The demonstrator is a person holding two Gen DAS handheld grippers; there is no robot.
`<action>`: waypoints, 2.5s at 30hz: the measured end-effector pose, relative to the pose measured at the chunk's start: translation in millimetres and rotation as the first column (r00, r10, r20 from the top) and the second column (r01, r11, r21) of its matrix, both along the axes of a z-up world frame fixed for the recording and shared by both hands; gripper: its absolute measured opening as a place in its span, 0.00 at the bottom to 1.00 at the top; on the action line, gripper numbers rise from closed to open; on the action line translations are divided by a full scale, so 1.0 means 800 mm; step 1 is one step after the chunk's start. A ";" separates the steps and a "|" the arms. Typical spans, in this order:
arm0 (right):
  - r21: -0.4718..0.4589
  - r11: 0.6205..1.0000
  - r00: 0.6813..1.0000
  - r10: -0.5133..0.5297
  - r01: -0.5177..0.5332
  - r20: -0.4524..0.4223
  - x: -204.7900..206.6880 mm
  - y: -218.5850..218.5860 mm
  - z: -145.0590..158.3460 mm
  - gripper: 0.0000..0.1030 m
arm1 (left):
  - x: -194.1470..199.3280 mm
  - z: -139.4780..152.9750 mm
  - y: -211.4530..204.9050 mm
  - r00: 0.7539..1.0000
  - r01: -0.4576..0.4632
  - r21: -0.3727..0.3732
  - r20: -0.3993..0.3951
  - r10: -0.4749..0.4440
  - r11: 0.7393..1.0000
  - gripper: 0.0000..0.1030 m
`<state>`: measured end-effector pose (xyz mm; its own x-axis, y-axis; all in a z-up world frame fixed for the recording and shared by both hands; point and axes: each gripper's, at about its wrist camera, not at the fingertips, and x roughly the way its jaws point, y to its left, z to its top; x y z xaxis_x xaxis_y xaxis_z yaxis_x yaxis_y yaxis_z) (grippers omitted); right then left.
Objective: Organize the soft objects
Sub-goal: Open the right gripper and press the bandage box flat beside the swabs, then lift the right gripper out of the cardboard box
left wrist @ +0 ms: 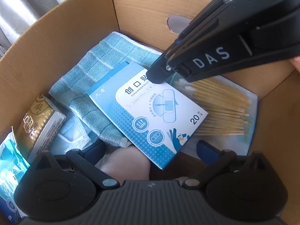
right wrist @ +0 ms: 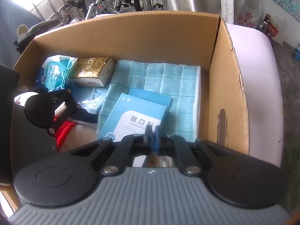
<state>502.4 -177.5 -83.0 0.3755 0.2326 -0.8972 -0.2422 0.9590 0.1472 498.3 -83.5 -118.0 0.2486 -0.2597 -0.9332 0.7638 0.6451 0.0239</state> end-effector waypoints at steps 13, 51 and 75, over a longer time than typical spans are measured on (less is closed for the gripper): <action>0.014 1.000 1.000 0.022 -0.022 0.005 -0.004 -0.001 -0.001 0.09 | 0.001 -0.001 -0.002 1.000 0.002 0.001 0.002 -0.002 1.000 1.00; 0.042 0.998 0.999 0.047 -0.046 -0.008 -0.005 0.001 -0.002 0.26 | 0.002 -0.003 -0.003 1.000 0.008 -0.004 0.006 -0.008 1.000 1.00; 0.216 0.976 0.980 -0.053 0.011 0.193 -0.065 -0.049 0.139 0.32 | -0.036 0.112 -0.014 0.975 -0.079 0.296 0.222 0.011 0.952 0.98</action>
